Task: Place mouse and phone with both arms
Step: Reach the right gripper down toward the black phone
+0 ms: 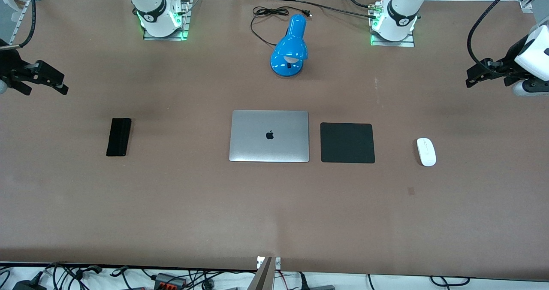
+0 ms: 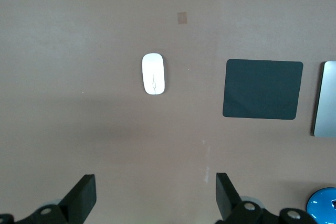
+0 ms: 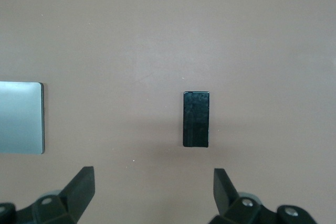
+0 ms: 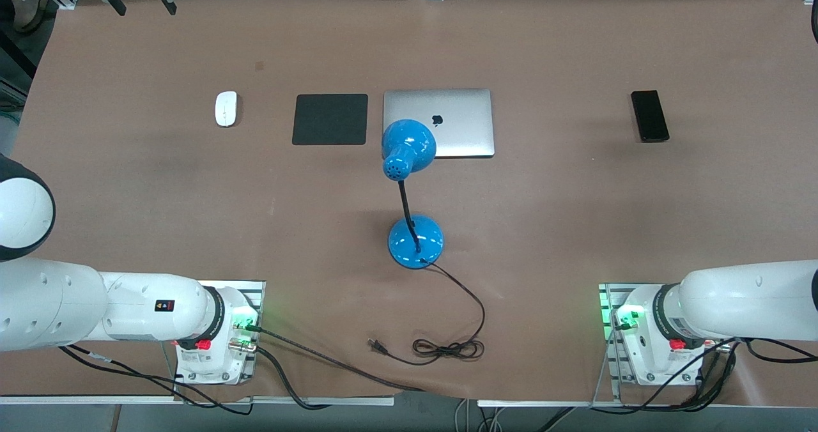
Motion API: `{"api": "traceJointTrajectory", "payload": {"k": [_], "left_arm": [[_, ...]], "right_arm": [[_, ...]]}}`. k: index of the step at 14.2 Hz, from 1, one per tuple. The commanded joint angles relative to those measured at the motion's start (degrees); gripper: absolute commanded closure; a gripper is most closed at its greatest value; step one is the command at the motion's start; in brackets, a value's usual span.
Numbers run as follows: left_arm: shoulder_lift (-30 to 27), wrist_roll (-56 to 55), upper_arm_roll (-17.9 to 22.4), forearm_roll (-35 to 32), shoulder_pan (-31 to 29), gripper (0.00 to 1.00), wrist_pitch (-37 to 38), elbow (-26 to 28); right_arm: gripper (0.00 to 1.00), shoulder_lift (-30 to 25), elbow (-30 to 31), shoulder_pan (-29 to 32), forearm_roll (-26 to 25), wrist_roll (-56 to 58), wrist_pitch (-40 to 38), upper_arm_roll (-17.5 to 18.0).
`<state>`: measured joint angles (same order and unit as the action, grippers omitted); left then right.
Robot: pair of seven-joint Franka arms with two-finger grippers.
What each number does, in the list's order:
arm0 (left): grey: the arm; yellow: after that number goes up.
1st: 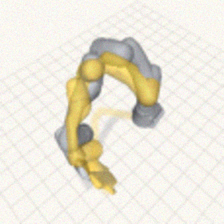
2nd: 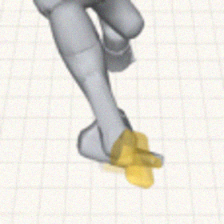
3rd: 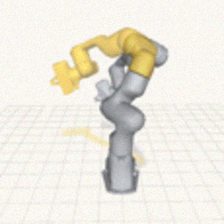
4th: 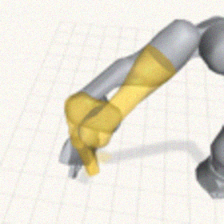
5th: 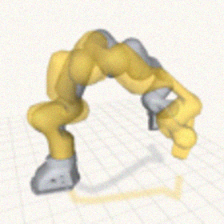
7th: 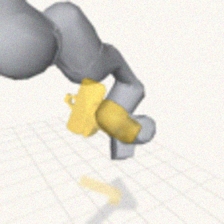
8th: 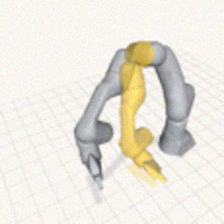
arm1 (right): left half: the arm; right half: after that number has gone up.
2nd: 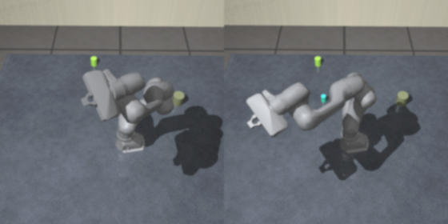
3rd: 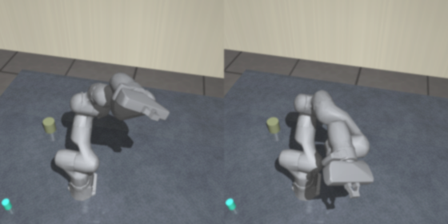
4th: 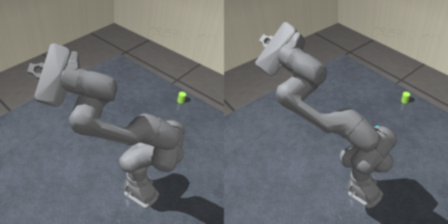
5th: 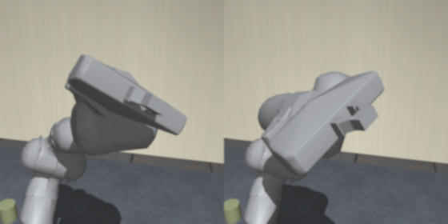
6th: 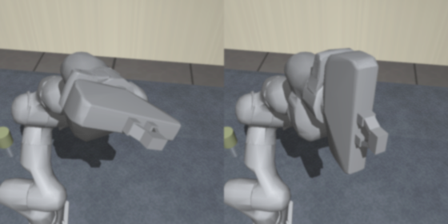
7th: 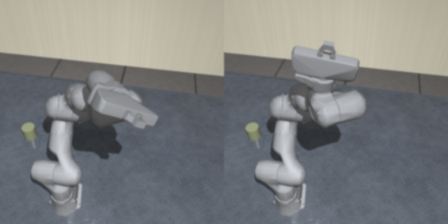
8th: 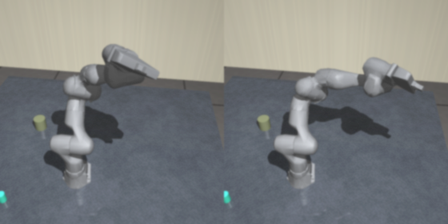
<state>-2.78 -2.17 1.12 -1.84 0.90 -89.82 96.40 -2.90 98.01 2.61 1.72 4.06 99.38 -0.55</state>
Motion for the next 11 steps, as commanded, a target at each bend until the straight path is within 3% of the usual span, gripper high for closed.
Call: {"api": "traceJointTrajectory", "payload": {"k": [1,11], "left_arm": [[0.23,0.15,-0.24,-0.89,-0.02,0.00,0.17,-0.87],[0.23,0.15,-0.15,-0.89,-0.19,0.00,0.44,-0.87]], "right_arm": [[0.00,-1.85,1.92,-0.41,-0.49,-0.19,-0.07,-0.07],[0.00,2.45,1.31,-0.41,-0.22,-0.10,0.37,0.02]]}}
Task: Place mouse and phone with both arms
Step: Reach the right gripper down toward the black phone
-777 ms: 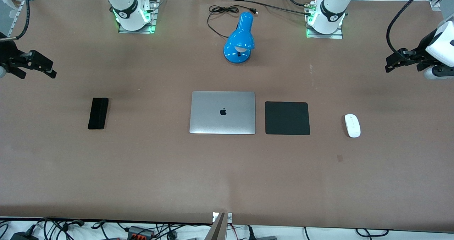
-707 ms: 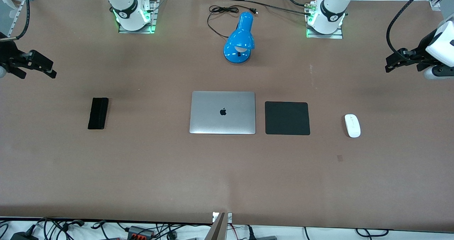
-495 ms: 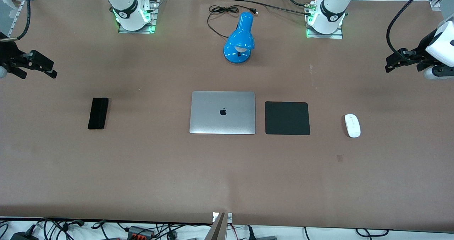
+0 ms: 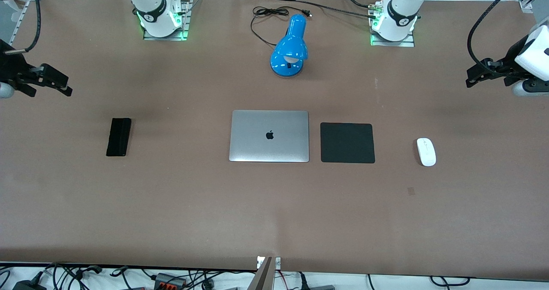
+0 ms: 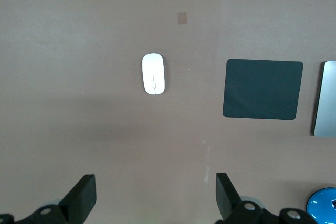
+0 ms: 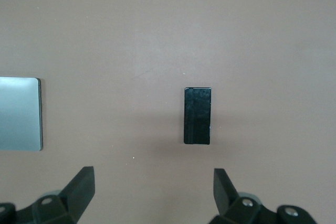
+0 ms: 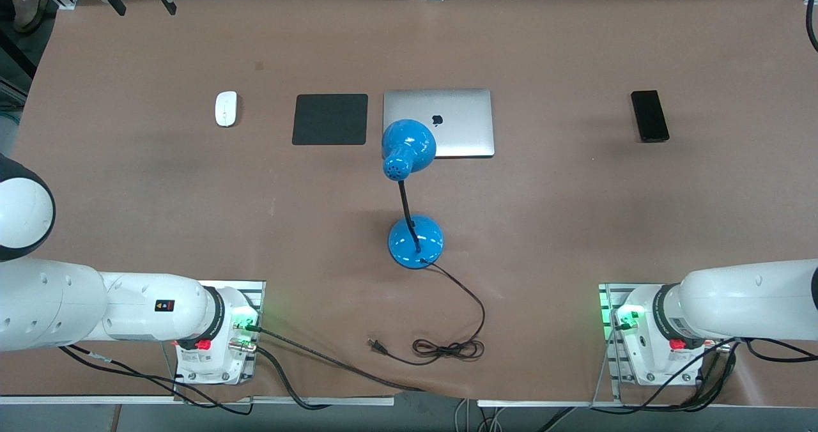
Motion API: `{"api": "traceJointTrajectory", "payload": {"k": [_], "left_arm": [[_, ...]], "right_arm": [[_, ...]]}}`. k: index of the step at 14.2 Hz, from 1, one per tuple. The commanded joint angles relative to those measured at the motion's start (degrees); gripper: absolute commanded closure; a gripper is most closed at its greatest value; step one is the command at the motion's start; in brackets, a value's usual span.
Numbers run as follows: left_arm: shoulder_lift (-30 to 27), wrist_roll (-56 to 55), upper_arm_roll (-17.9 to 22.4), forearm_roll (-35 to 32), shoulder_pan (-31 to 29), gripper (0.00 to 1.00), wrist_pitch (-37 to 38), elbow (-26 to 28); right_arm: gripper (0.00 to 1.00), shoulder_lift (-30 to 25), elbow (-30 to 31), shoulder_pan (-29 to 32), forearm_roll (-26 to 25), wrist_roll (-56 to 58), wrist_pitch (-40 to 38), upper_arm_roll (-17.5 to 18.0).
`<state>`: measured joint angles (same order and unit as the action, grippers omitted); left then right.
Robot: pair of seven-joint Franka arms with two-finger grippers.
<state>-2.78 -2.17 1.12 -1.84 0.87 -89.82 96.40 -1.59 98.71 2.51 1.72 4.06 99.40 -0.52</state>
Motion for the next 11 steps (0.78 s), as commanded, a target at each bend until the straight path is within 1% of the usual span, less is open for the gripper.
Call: {"api": "traceJointTrajectory", "payload": {"k": [1,4,11], "left_arm": [[0.23,0.15,-0.15,-0.89,-0.25,0.00,0.44,-0.86],[0.23,0.15,-0.15,-0.89,-0.34,0.00,0.44,-0.86],[0.32,0.15,-0.15,-0.89,-0.34,0.00,0.26,-0.95]], "right_arm": [[0.00,2.02,0.60,-0.40,-0.31,-0.10,0.44,-0.01],[0.00,4.75,0.69,-0.14,-0.67,-0.02,1.32,-0.09],[0.00,6.34,1.04,-0.14,-1.54,-0.10,2.72,-0.09]]}}
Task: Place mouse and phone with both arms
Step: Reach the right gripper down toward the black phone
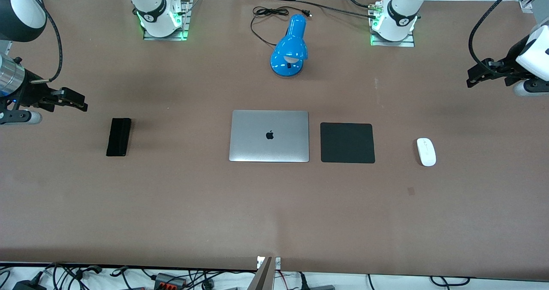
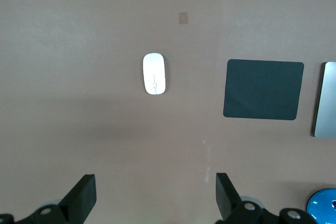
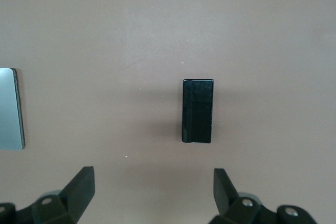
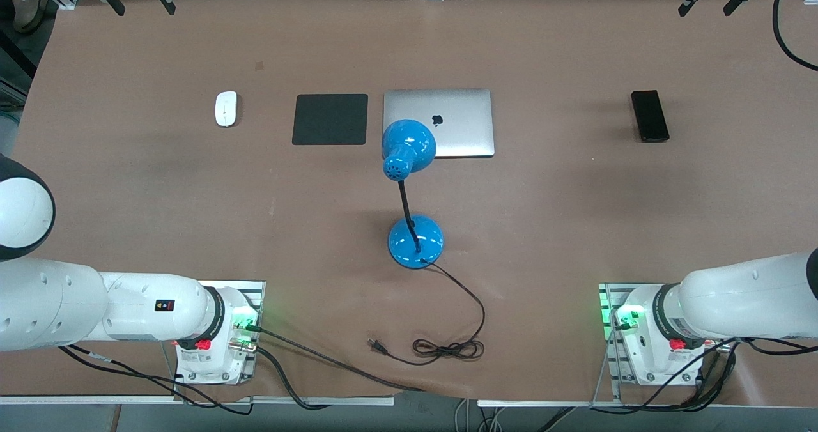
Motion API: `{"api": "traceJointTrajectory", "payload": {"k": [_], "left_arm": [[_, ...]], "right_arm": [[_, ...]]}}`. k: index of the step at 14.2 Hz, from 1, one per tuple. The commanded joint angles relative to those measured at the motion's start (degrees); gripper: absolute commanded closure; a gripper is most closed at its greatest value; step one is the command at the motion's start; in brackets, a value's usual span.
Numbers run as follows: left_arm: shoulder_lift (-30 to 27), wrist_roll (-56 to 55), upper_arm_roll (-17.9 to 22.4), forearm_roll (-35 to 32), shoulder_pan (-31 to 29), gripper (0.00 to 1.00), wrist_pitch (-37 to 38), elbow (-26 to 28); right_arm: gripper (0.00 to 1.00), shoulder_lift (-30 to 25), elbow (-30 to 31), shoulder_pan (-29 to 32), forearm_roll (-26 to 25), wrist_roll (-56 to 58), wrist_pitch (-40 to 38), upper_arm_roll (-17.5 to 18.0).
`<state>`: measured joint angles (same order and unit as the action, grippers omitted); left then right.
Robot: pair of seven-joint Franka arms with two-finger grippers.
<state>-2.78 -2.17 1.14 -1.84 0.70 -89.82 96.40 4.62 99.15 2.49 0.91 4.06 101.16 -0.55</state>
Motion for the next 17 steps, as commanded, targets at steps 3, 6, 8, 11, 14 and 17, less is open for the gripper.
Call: {"api": "traceJointTrajectory", "payload": {"k": [3,6,8,11,14,17], "left_arm": [[0.23,0.24,0.09,-0.45,-0.52,0.00,0.70,-0.86],[0.05,0.24,0.00,-0.62,-0.52,0.00,0.70,-0.95],[0.05,0.24,-0.08,-0.71,-0.44,0.00,0.70,-1.39],[0.23,0.24,-0.09,-0.71,-0.44,0.00,0.70,-1.57],[0.92,0.15,-0.09,-0.88,0.17,0.00,0.44,-1.48],[8.20,-0.29,-1.49,-0.97,0.18,0.00,0.09,-1.57]], "right_arm": [[0.00,0.13,0.60,-0.29,-0.73,-0.10,1.76,0.02],[0.00,0.56,0.78,-0.21,-0.73,-0.10,2.03,0.02],[0.00,2.75,0.78,0.06,-0.73,-0.10,2.99,-0.07],[0.00,6.27,0.78,0.15,-2.56,-0.19,3.43,-0.25],[0.00,11.01,0.78,0.50,-4.07,-1.33,7.90,-0.33],[0.00,14.71,0.78,0.93,-4.07,-2.91,10.63,-0.51]]}}
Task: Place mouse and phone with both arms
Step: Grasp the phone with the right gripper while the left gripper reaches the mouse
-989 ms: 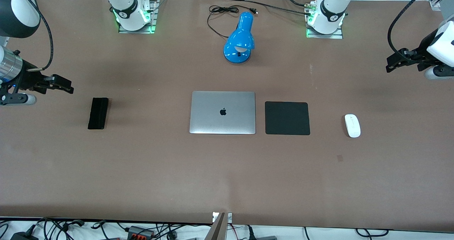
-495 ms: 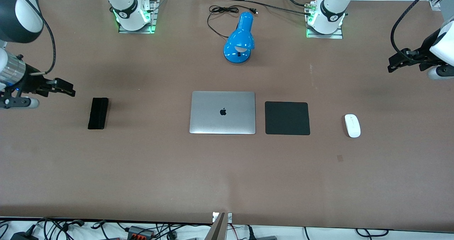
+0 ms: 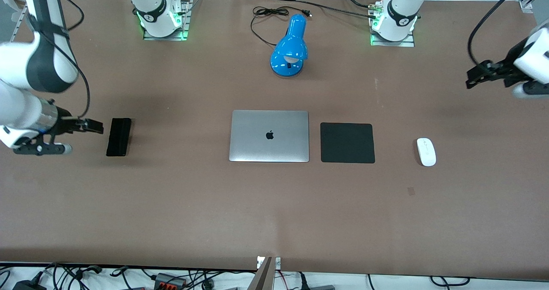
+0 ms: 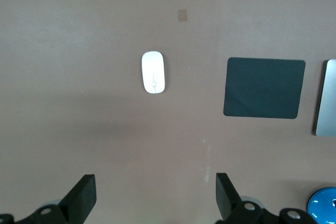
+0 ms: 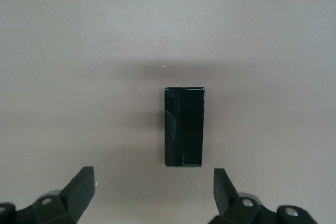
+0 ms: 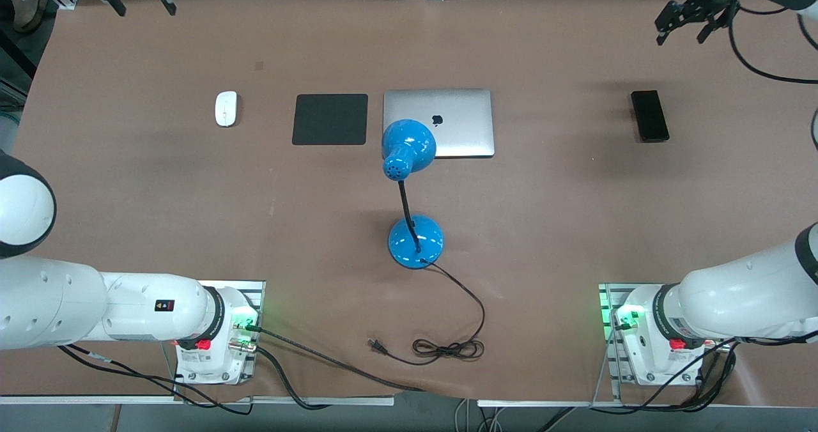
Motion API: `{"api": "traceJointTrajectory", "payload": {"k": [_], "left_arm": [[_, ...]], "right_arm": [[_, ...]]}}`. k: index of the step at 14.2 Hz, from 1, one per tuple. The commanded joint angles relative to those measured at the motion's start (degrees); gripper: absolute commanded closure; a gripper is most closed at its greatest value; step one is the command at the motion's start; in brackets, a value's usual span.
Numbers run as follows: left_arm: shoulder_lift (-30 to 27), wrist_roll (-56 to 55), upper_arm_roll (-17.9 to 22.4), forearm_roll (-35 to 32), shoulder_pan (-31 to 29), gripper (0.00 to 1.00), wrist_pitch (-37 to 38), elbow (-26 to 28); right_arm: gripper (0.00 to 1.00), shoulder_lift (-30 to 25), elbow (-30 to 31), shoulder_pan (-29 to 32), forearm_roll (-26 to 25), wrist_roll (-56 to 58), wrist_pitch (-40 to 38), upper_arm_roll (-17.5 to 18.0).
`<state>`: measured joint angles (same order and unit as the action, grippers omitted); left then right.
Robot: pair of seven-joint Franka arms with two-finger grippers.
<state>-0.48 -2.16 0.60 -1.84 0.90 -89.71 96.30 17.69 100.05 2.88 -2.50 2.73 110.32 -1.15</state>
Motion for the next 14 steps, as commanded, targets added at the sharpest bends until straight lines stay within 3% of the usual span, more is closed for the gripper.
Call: {"api": "traceJointTrajectory", "payload": {"k": [1,5,9,14], "left_arm": [[10.02,-0.39,-0.87,-0.97,-0.54,0.00,-0.46,-1.37],[17.17,-0.04,-0.34,-1.06,-2.12,0.00,-13.25,2.30],[20.16,0.23,-0.34,-4.13,-4.50,0.00,-44.60,16.87],[26.13,0.23,-0.16,-4.13,-6.08,0.00,-65.38,24.46]], "right_arm": [[0.00,2.52,-0.03,0.98,-0.67,-1.67,1.91,0.10],[0.00,7.78,0.06,2.74,-0.67,-1.59,4.90,0.18],[0.00,12.89,0.24,4.50,-0.75,-1.24,9.29,0.10],[0.00,14.38,4.89,5.47,-0.32,-1.59,15.27,0.27]]}}
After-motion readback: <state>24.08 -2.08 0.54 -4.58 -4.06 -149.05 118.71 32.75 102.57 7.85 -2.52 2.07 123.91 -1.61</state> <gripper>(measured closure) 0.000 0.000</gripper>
